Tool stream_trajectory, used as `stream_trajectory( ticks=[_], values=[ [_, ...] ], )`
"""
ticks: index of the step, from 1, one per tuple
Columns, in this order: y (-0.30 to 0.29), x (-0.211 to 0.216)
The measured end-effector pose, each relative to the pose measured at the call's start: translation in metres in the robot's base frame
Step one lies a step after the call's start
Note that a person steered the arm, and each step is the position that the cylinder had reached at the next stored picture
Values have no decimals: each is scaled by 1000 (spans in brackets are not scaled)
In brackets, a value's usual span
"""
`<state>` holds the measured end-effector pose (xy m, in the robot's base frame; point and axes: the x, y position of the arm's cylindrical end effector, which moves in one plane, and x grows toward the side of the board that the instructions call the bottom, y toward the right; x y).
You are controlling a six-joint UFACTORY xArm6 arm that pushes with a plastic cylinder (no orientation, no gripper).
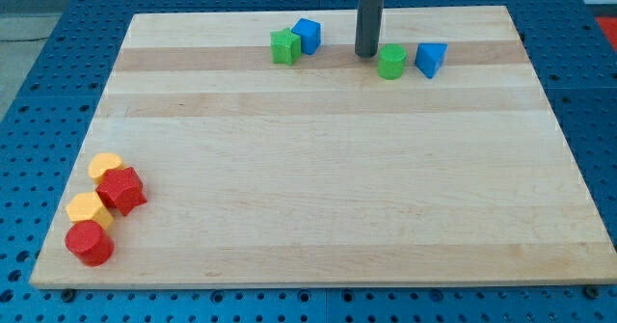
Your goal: Separate the blue cube from the green star
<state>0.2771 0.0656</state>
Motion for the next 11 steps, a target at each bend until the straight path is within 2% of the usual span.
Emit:
stream_trajectory(
  ticks=[1,2,3,5,7,11],
  values=[
    [-8,-35],
    [-48,-54],
    [-91,-56],
    [-126,-17],
    [-113,13],
    [-79,-11]
  ],
)
